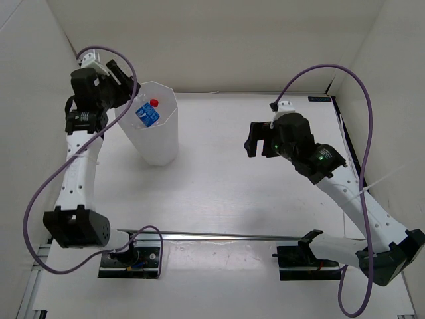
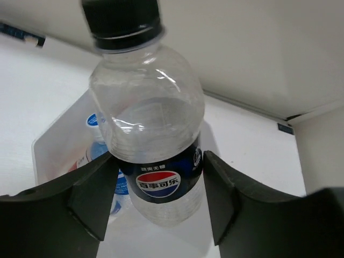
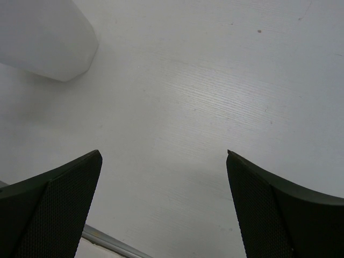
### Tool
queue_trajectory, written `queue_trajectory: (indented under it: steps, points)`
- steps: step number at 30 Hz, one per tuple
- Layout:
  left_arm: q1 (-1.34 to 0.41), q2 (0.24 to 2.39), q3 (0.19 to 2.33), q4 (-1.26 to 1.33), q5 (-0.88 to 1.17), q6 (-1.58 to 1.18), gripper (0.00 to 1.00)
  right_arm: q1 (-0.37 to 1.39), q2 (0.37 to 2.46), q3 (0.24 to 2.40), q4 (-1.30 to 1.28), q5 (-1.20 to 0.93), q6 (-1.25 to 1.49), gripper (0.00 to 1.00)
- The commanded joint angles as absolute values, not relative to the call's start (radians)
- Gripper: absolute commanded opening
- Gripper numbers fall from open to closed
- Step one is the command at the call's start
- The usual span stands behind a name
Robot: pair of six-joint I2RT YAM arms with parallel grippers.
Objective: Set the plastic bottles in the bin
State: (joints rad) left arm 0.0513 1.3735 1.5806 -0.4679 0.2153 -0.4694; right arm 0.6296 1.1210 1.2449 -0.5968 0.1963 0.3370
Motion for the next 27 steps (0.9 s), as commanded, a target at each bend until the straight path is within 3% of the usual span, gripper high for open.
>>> queue_trajectory:
  steps: [1, 2, 4, 10, 17, 20, 27]
  points:
    - [0.034, 1.393, 1.611, -0.505, 0.144, -0.434, 0.74, 0.627, 1.091, 1.256, -0.565, 0.224, 0.322, 1.00]
    - [0.020, 1.403, 1.611, -0.505, 0.144, -0.434, 0.77, 0.627, 1.091, 1.247, -0.565, 0.224, 0.322, 1.00]
    - [0.008, 1.404, 1.611, -0.505, 0.129, -0.434, 1.00, 0.627, 1.082, 1.238, -0.565, 0.239, 0.310, 1.00]
    - [-0.040, 1.281, 1.620, -0.505, 0.001, -0.456, 1.00, 0.627, 1.104, 1.258, -0.580, 0.308, 0.328, 1.00]
    - [-0.058, 0.858, 1.220, -0.534, -0.224, -0.437, 1.00, 0.594, 1.141, 1.307, -0.690, 0.468, 0.409, 1.00]
    - [-0.058, 0.669, 1.033, -0.644, -0.360, -0.455, 1.00, 0.523, 1.206, 1.383, -0.863, 0.528, 0.529, 1.00]
    - [-0.058, 0.486, 0.917, -0.962, -0.647, -0.601, 1.00, 0.411, 1.255, 1.385, -0.853, 0.149, 0.517, 1.00]
